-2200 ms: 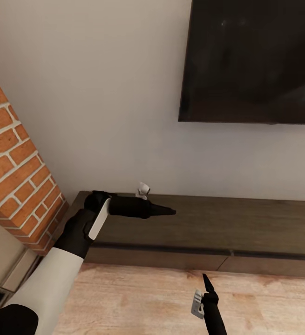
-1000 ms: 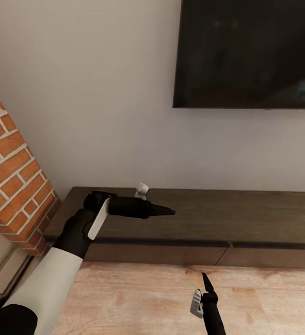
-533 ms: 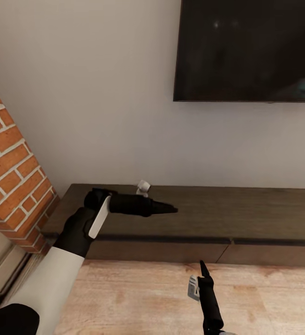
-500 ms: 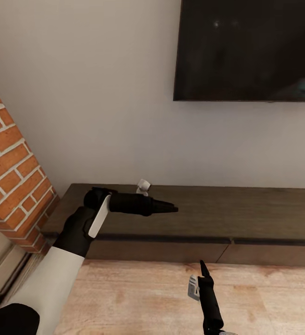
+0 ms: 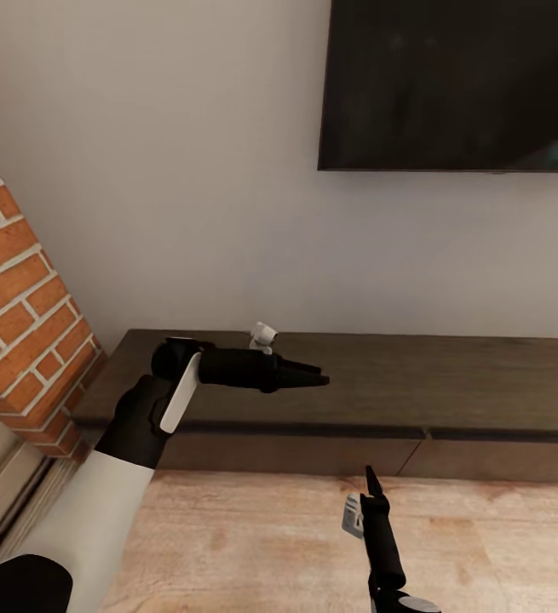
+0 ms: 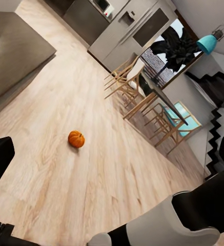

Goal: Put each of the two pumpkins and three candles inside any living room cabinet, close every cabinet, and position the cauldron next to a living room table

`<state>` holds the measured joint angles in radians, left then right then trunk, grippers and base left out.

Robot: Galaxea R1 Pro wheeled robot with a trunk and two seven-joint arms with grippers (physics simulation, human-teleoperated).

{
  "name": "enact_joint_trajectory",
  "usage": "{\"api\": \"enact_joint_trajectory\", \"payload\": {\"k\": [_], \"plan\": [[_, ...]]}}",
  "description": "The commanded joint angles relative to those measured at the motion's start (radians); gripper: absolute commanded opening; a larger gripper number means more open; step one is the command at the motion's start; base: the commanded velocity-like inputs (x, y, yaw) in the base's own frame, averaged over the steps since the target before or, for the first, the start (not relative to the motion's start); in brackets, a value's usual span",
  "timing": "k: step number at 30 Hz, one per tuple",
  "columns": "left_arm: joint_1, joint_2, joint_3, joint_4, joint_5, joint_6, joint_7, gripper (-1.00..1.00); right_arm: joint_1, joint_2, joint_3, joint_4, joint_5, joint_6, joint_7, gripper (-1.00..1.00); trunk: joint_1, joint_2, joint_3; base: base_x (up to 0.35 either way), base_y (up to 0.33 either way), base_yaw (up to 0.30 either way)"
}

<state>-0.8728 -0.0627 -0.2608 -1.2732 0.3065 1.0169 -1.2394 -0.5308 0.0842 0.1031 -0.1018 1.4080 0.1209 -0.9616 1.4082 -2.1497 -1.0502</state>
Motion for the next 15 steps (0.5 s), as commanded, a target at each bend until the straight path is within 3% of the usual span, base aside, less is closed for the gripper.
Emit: {"api": "enact_joint_trajectory", "payload": {"k": [1, 7, 15], "plan": [[0.0, 0.0, 0.0, 0.0, 0.0, 0.0, 0.0, 1.0, 0.0, 0.0, -0.002, -0.003, -0.002, 0.0, 0.0, 1.0, 0.004, -0.007, -0.003, 0.0, 0.0, 0.0], [0.0, 0.0, 0.0, -0.001, 0.002, 0.001, 0.0, 1.0, -0.005, -0.001, -0.035, -0.016, -0.061, -0.001, 0.001, 1.0, 0.027, -0.049, -0.022, 0.0, 0.0, 0.0], [0.0, 0.0, 0.0, -0.001, 0.002, 0.002, 0.0, 1.0, -0.008, 0.002, -0.036, -0.015, -0.07, -0.025, 0.005, 1.0, 0.058, -0.105, -0.047, 0.0, 0.0, 0.0]]}}
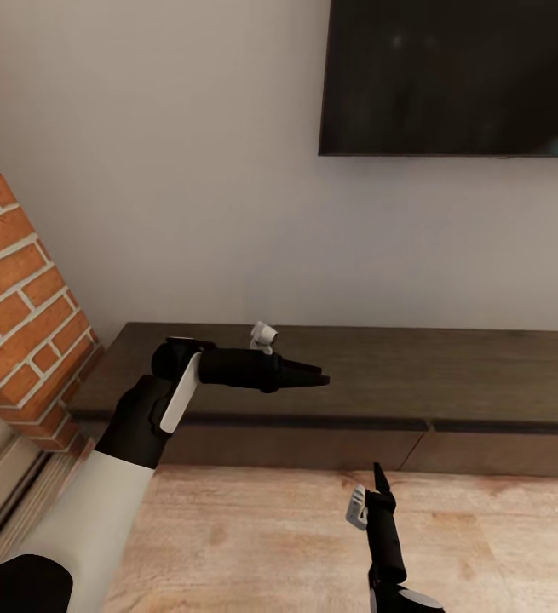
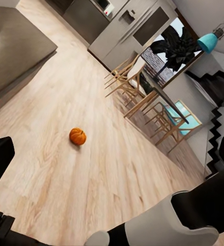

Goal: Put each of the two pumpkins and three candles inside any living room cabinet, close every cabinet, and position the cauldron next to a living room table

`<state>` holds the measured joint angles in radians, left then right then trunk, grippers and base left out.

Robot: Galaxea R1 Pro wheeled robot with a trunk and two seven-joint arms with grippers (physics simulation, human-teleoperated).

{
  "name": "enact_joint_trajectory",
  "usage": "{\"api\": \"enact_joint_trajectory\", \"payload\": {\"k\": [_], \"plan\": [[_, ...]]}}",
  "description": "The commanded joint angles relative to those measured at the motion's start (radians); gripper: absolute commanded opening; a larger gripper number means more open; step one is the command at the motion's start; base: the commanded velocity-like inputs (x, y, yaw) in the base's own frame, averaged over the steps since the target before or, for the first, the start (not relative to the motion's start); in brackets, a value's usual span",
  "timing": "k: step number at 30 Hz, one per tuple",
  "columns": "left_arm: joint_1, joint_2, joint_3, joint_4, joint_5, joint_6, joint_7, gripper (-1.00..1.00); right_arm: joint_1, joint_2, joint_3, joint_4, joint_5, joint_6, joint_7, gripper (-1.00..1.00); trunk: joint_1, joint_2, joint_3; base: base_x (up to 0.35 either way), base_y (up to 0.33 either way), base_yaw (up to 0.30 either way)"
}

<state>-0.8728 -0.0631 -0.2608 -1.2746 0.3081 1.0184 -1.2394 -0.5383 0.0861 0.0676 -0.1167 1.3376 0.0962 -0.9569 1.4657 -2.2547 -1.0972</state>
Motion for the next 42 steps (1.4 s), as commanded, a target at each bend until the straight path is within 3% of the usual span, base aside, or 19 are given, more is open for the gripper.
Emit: {"api": "enact_joint_trajectory", "payload": {"k": [1, 6, 30, 35, 42], "plan": [[0.0, -0.001, 0.0, 0.0, 0.0, 0.0, 0.0, 1.0, 0.0, 0.001, 0.001, 0.0, 0.0, -0.025, -0.002, 1.0, 0.004, -0.007, -0.003, 0.0, 0.0, 0.0], [0.0, 0.0, 0.0, 0.0, 0.0, 0.0, 0.0, 1.0, 0.0, 0.002, 0.004, 0.001, 0.008, -0.053, -0.007, 1.0, 0.023, -0.042, -0.019, 0.0, 0.0, 0.0], [0.001, 0.001, 0.0, 0.001, -0.001, -0.006, 0.0, 1.0, 0.0, 0.001, 0.006, 0.002, 0.012, -0.055, -0.008, 1.0, 0.115, -0.21, -0.094, 0.0, 0.0, 0.0], [0.002, 0.0, -0.024, 0.001, -0.001, -0.006, 0.0, 1.0, 0.0, 0.001, 0.017, 0.0, 0.017, -0.054, -0.007, 1.0, 0.134, -0.245, -0.11, 0.0, 0.0, 0.0], [0.003, 0.001, -0.031, 0.001, 0.0, -0.009, -0.001, 1.0, -0.033, -0.001, 0.042, -0.05, 0.082, -0.027, 0.003, 1.0, 0.136, -0.246, -0.125, 0.0, 0.0, 0.0]]}}
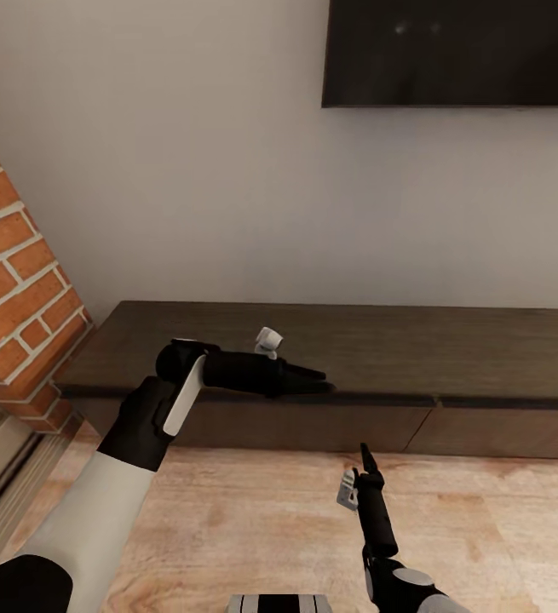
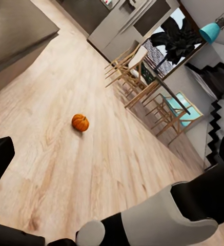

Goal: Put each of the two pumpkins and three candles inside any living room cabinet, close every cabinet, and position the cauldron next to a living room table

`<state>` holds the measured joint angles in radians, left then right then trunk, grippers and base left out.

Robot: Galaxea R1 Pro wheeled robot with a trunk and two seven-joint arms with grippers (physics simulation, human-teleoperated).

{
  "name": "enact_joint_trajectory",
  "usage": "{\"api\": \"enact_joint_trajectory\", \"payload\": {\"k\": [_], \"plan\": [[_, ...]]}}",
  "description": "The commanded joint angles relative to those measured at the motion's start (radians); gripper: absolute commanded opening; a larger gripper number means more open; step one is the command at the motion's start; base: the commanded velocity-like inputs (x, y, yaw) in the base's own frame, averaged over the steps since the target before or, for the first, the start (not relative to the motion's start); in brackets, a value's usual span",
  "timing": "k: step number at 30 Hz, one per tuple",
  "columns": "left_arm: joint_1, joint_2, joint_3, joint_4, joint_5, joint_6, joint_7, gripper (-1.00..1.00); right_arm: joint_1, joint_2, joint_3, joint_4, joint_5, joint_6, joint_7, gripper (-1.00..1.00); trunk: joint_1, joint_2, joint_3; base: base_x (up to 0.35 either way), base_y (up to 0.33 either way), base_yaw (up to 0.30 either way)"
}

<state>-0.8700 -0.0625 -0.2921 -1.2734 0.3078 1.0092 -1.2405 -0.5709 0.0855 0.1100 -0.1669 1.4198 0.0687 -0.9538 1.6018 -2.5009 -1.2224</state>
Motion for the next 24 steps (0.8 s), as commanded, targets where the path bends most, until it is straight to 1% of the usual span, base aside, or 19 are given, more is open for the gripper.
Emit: {"api": "enact_joint_trajectory", "payload": {"k": [1, 3, 7, 9, 13, 24], "plan": [[0.001, 0.001, 0.0, 0.0, 0.001, -0.001, -0.002, 1.0, -0.002, -0.001, 0.0, -0.001, 0.002, 0.002, 0.0, 1.0, 0.0, 0.0, 0.0, 0.0, 0.0, 0.0], [0.002, 0.001, 0.0, -0.001, 0.004, -0.003, -0.017, 1.0, -0.003, -0.004, -0.002, 0.0, 0.0, 0.001, 0.0, 1.0, 0.0, 0.0, 0.0, 0.0, 0.0, 0.0], [0.003, 0.001, -0.001, 0.001, 0.008, -0.002, -0.079, 1.0, -0.004, -0.005, -0.004, 0.005, -0.002, 0.001, -0.005, 1.0, 0.0, 0.0, 0.0, 0.0, 0.0, 0.0], [0.003, 0.001, -0.001, 0.011, 0.007, -0.003, -0.094, 1.0, -0.004, -0.007, -0.004, 0.001, -0.001, 0.008, -0.013, 1.0, 0.0, 0.0, 0.0, 0.0, 0.0, 0.0], [0.003, 0.001, -0.001, 0.02, 0.006, -0.004, -0.1, 1.0, -0.004, -0.009, -0.004, -0.001, -0.001, 0.008, -0.021, 1.0, 0.0, 0.0, 0.0, 0.064, 0.0, 0.0], [0.003, 0.005, -0.002, 0.021, 0.006, -0.006, -0.103, 1.0, -0.004, -0.001, -0.009, -0.003, -0.004, 0.002, -0.023, 1.0, 0.0, 0.0, 0.0, 0.303, 0.0, 0.0]]}}
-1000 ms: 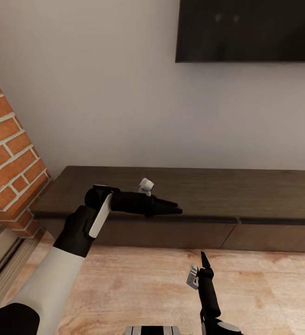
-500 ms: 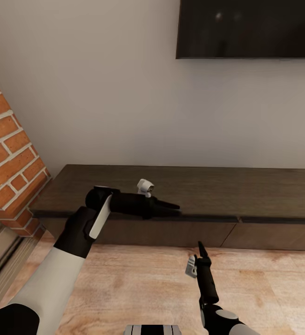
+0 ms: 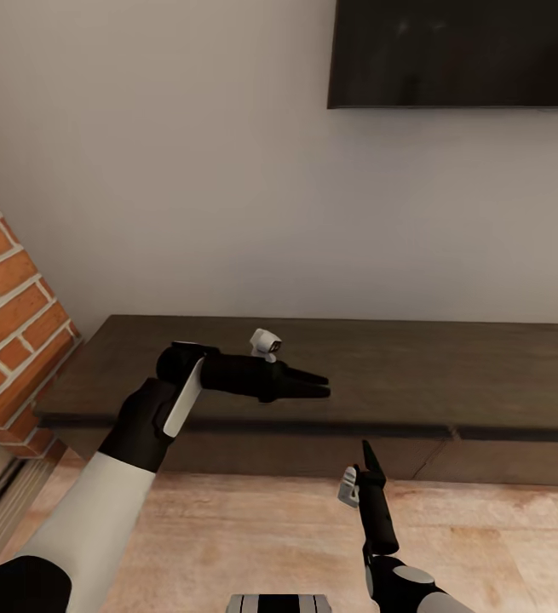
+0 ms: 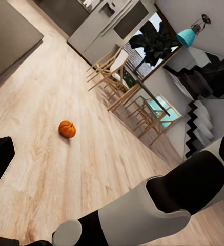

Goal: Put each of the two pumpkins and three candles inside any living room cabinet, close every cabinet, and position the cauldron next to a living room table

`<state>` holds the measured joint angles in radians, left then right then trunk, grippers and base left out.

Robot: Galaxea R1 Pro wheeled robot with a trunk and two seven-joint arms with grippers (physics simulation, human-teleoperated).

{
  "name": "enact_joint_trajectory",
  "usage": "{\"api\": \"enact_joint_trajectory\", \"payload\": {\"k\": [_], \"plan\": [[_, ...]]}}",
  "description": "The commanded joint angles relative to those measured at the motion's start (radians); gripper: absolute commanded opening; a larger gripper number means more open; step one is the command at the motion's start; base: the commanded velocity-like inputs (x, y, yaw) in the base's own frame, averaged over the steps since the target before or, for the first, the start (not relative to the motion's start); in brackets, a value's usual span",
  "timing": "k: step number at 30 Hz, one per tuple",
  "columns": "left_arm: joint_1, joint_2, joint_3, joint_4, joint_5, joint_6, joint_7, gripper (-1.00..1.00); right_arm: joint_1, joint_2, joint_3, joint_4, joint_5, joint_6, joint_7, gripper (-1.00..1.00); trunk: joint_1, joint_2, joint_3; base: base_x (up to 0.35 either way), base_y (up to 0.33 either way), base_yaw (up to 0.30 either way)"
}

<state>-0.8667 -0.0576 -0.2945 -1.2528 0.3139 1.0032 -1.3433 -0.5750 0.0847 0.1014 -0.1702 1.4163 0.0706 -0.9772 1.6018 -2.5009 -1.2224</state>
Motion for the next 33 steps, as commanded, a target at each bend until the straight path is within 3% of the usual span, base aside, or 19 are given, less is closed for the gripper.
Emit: {"api": "enact_joint_trajectory", "payload": {"k": [1, 15, 23, 29, 33], "plan": [[0.001, 0.001, 0.0, 0.0, 0.0, 0.0, 0.0, 1.0, 0.0, 0.0, 0.0, 0.0, 0.0, 0.001, 0.0, 1.0, 0.0, 0.0, 0.0, 0.12, 0.0, 0.0], [0.002, 0.007, 0.001, -0.002, 0.002, 0.0, -0.002, 1.0, 0.0, -0.005, 0.0, -0.001, 0.0, 0.001, -0.002, 1.0, 0.0, 0.0, 0.0, 0.011, 0.0, 0.0], [0.003, 0.007, 0.002, -0.001, 0.002, 0.0, -0.002, 1.0, 0.001, -0.008, -0.004, -0.053, -0.002, 0.01, -0.055, 1.0, 0.0, 0.0, 0.0, 0.0, 0.0, 0.0], [0.002, 0.006, 0.001, -0.001, 0.002, 0.0, -0.002, 1.0, 0.0, -0.004, -0.053, -0.078, -0.002, 0.01, -0.06, 1.0, 0.0, 0.0, 0.0, 0.169, 0.0, 0.0], [0.003, 0.007, 0.001, -0.001, 0.002, 0.0, -0.002, 1.0, 0.0, 0.0, -0.058, -0.097, -0.002, 0.009, -0.058, 1.0, 0.0, 0.0, 0.0, 0.054, 0.0, 0.0]]}}
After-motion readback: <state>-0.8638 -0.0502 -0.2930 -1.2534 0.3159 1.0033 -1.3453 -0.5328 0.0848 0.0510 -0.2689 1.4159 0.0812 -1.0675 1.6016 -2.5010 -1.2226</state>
